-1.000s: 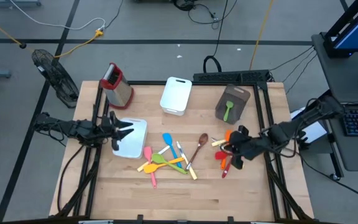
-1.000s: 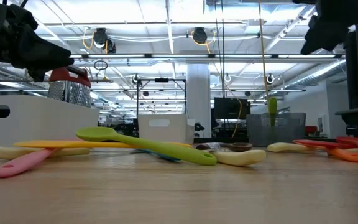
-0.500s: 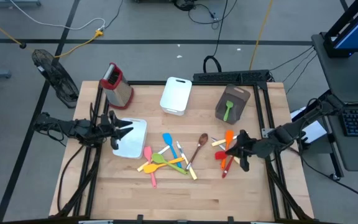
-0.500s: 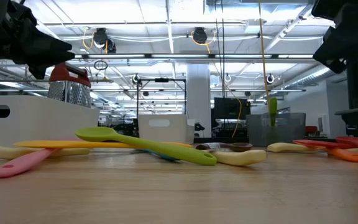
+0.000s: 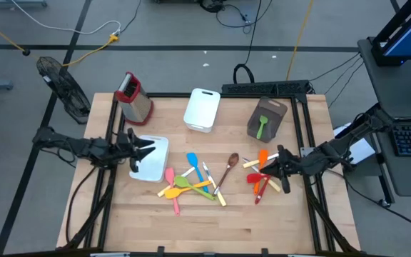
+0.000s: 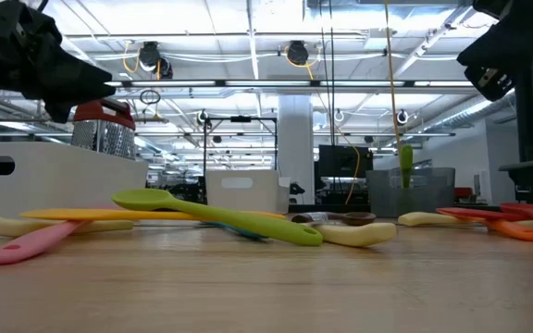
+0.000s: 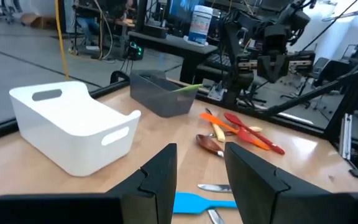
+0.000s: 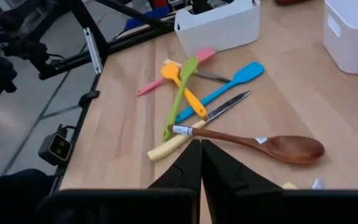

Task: Pick & Place Kitchen Items
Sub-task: Put the yellow spatula into the black bin

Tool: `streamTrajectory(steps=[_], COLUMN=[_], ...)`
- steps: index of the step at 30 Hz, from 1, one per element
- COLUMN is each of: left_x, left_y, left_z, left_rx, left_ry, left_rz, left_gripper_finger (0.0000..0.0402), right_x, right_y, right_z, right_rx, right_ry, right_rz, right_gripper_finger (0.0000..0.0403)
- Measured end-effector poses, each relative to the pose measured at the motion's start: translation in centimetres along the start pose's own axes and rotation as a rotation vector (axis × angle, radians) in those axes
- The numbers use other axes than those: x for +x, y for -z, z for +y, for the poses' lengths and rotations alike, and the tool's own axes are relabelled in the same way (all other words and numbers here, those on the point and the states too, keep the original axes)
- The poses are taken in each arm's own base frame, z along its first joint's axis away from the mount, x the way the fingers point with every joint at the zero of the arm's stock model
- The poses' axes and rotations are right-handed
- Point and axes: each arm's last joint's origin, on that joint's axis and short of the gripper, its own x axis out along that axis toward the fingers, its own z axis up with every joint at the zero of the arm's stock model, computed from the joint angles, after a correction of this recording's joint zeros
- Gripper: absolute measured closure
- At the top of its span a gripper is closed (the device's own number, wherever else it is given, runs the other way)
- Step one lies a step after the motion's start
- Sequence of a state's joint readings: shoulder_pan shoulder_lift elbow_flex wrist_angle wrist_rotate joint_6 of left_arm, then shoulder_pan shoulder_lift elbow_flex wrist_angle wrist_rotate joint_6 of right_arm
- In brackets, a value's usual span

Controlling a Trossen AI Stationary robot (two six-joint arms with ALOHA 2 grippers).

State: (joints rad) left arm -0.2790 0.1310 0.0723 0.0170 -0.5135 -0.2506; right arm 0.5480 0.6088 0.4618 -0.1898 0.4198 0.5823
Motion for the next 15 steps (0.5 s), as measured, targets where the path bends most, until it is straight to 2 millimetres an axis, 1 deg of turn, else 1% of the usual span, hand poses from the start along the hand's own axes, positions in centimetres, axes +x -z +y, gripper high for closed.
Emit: streamTrajectory(steps=[4,9,15], left_x=[0.7,1.8,3.9], left_y=[-0.1,-1.0,-2.3], left_z=[-0.3,-1.1,-2.7], left_rx=[0.064,0.14,0.241], left_ry=[-0.039,-0.079,-0.102], left_rz=[-0.007,0.057,0.187], left_gripper_finger=[0.0261,0.0261,0.0261], right_x=[-0.1,0.0,0.2], right_y=[0.3,0.5,0.6], right_z=[-0.2,-0.3,-0.3], right_rx=[0.006,0.031,0.031], right_ry=[0.0,0.005,-0.011], right_rz=[0.0,0.006,-0.019], right_gripper_finger=[0.0401,0.0401,0.0401])
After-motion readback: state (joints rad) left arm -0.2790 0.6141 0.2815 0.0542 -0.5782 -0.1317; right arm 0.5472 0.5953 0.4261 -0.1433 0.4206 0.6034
